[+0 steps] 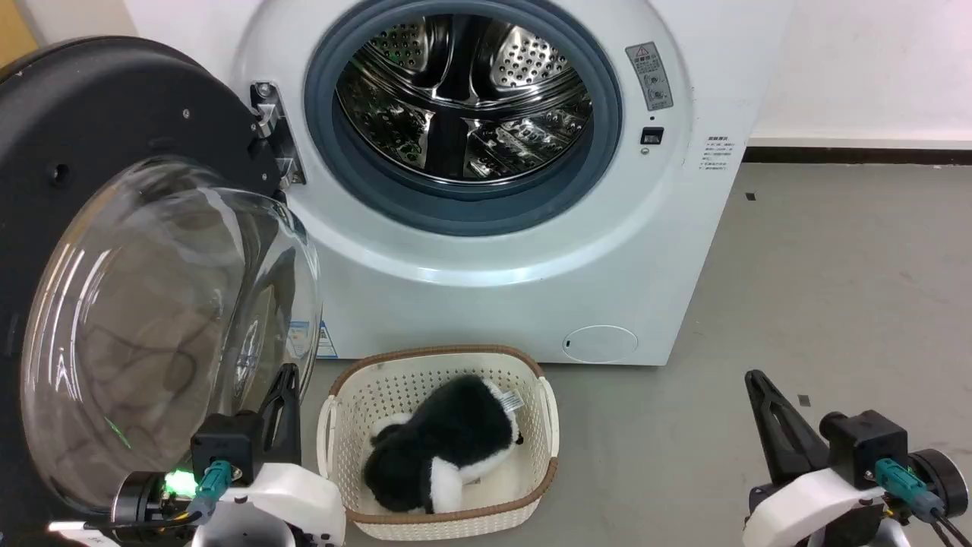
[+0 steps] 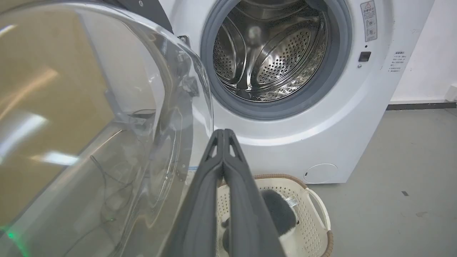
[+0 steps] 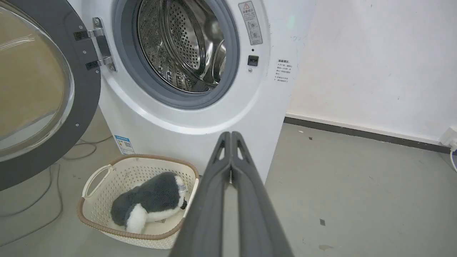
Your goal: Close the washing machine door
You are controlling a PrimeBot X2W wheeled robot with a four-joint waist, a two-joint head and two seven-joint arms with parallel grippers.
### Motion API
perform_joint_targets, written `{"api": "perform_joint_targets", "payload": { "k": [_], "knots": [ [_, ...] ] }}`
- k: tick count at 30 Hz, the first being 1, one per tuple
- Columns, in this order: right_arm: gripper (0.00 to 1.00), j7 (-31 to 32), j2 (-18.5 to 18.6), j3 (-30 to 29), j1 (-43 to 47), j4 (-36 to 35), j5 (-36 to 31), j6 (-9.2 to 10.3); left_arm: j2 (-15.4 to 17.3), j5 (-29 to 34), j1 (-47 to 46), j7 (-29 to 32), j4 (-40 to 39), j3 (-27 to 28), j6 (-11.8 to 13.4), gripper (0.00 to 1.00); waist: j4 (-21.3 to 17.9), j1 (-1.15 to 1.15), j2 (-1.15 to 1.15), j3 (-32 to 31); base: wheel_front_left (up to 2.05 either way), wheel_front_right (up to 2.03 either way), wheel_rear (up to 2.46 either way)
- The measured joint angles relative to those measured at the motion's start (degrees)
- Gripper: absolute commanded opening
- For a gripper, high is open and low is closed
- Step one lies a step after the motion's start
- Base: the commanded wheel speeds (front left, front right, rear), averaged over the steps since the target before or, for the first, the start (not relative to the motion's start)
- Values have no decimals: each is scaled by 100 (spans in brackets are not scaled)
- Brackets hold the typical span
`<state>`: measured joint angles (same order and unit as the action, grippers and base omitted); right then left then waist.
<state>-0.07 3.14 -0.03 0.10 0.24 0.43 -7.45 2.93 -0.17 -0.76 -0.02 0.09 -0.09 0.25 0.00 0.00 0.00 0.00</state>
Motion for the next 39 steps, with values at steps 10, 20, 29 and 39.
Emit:
{"api": "perform_joint_targets", "payload": {
  "k": [10, 20, 29, 39],
  "knots": [
    [0, 0, 0, 0, 0, 0, 0, 0, 0, 0, 1, 0, 0, 0, 0, 0, 0, 0, 0, 0, 0, 0, 0],
    [0, 0, 0, 0, 0, 0, 0, 0, 0, 0, 1, 0, 0, 1, 0, 0, 0, 0, 0, 0, 0, 0, 0],
    [100, 0, 1, 0, 0, 4, 3, 1, 0, -1, 0, 0, 1, -4, 8, 100, 0, 0, 0, 0, 0, 0, 0],
    [100, -63, 1, -66, 0, 12, 75, 1, 0, -1, -1, -63, 4, -74, 136, 100, 1, 0, 0, 13, 0, 0, 0]
  ]
}}
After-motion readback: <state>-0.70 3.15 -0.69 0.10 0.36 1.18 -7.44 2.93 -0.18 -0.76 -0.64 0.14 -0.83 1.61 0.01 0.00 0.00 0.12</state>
